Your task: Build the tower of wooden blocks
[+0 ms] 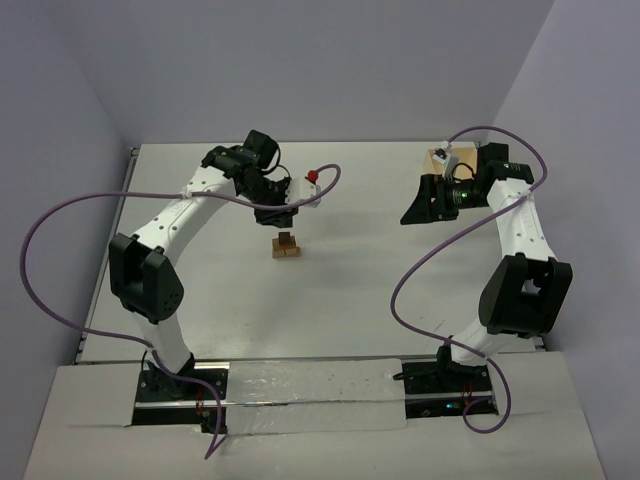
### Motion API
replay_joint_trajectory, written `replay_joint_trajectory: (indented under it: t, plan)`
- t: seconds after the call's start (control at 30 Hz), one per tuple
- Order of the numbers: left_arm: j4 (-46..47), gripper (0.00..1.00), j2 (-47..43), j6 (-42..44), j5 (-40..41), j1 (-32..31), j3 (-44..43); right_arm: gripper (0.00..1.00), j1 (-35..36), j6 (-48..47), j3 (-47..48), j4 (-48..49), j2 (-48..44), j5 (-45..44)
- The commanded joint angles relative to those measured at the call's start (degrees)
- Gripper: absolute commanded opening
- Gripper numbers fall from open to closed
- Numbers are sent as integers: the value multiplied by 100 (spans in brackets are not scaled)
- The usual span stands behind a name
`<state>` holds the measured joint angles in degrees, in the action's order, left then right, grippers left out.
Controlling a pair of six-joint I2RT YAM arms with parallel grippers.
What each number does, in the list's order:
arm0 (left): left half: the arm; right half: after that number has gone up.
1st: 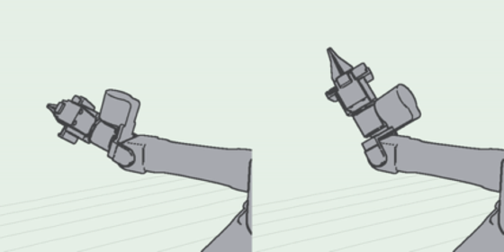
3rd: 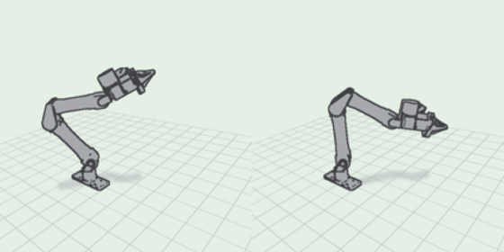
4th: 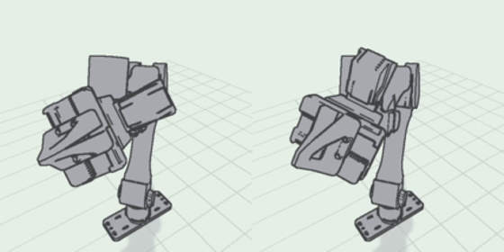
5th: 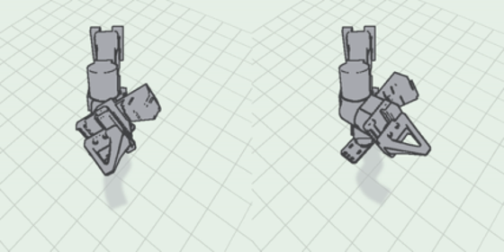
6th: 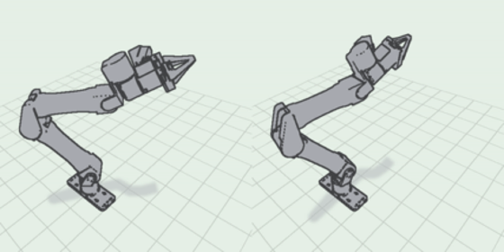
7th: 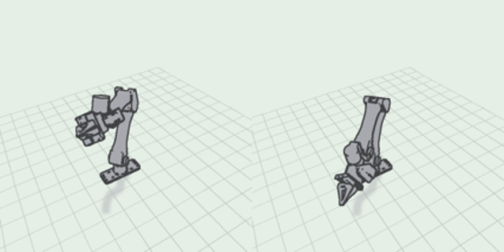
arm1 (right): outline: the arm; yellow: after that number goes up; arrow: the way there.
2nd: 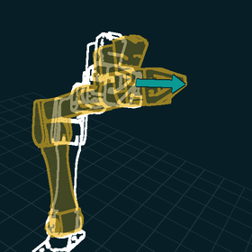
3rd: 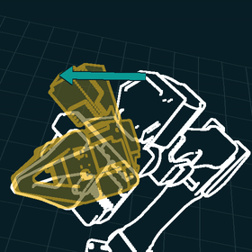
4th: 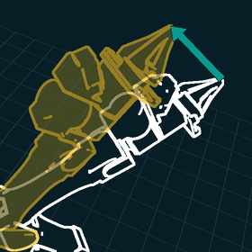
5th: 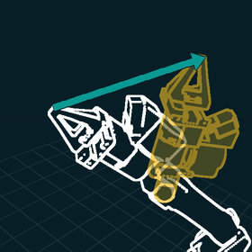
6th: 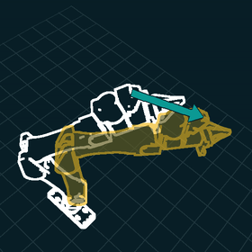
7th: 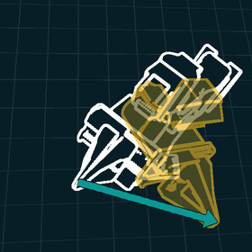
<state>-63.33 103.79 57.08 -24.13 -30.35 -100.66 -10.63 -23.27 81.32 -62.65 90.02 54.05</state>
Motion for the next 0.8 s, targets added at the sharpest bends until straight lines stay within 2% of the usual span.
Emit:
replay_joint_trajectory:
  t: [0.0, 0.53, 0.77]
  plan:
    - [-133, 9, 36, 154, -187, -100, -97, 100, 44, -39, 210, -45, -186, 18]
    - [5, 5, 343, 225, 101, -190, 82, 100, 52, 6, 156, 7, -134, 80]
    - [-36, 9, 561, 142, 287, -190, -9, 100, 44, -20, 191, -34, -77, 121]
